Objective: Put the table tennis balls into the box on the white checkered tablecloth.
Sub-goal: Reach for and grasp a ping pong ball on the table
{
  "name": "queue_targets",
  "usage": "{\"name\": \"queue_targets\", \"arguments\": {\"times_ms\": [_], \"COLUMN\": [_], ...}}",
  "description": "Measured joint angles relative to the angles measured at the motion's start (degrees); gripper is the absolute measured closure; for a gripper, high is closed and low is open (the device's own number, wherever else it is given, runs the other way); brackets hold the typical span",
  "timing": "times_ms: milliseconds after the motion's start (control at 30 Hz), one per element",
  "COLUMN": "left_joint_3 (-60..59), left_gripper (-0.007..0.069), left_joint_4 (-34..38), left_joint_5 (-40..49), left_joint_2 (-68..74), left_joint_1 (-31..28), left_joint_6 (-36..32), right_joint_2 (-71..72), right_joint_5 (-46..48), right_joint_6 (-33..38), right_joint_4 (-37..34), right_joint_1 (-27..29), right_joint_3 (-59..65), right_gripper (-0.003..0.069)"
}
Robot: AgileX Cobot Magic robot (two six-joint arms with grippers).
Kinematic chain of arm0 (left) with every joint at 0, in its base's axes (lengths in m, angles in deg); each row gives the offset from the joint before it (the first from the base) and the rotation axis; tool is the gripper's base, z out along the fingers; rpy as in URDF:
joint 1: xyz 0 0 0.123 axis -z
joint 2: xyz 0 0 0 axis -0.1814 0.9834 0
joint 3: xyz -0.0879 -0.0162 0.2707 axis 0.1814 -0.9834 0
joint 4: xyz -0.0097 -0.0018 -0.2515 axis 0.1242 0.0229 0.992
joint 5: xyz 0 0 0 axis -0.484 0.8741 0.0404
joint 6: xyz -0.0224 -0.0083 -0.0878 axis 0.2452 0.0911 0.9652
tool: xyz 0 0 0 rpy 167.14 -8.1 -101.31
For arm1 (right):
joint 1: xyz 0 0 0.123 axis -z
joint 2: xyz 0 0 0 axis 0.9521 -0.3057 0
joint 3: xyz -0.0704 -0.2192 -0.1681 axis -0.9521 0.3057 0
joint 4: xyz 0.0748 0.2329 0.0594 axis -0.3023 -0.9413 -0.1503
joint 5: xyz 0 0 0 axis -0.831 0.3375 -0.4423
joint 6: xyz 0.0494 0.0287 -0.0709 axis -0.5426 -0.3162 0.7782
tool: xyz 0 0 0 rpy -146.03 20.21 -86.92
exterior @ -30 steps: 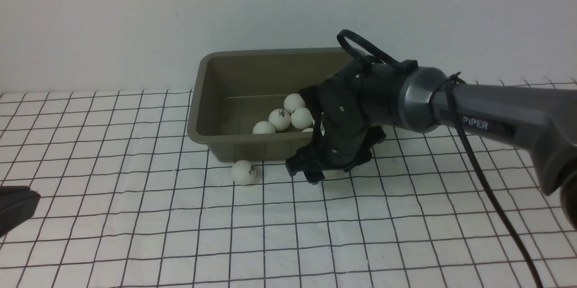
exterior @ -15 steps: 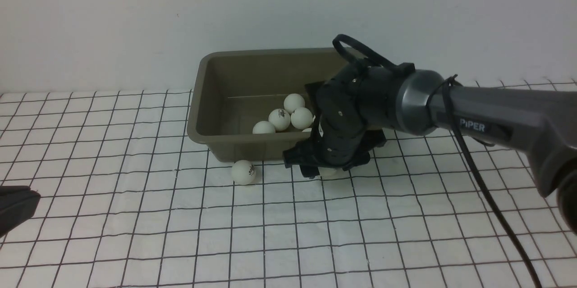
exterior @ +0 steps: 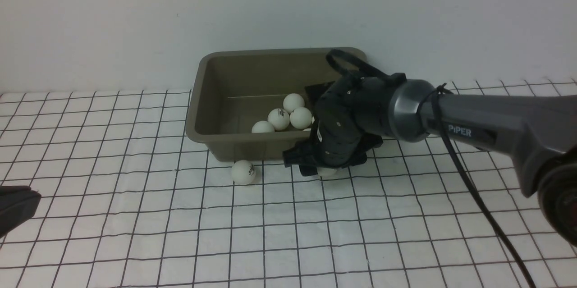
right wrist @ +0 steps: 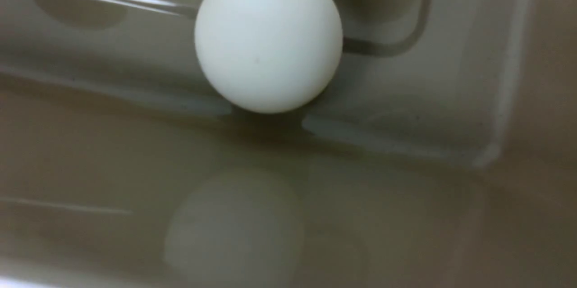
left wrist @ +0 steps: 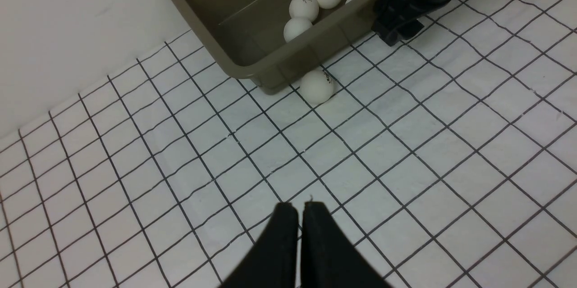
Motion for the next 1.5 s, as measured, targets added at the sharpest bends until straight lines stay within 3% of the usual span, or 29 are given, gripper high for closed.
{"name": "queue_targets", "arguments": {"times_ms": [267,467,1500], "left_joint_3": [0.00,0.00,0.00], "left_gripper": [0.0629,0.0629,0.0629], "left_joint_4": [0.00,0.00,0.05], "left_joint_5": [-0.06,-0.06,-0.12], "left_joint_2": [0.00,0.00,0.00], "left_joint_1": [0.00,0.00,0.00], "left_joint_6": [-1.30,-1.46,-1.51], "right_joint_2": [-0.18,-0.48,3.33], "right_joint_5": [-0.17,0.24,7.63], "right_joint_6": [-0.99,-0.98,0.68], "right_joint_4": [0.59,0.89,4.80], "right_joint_1": [0.00,-0.17,-4.76], "right_joint_3": [0.00,0.00,-0.05], "right_gripper": [0.0202,0.0295,0.0295]}}
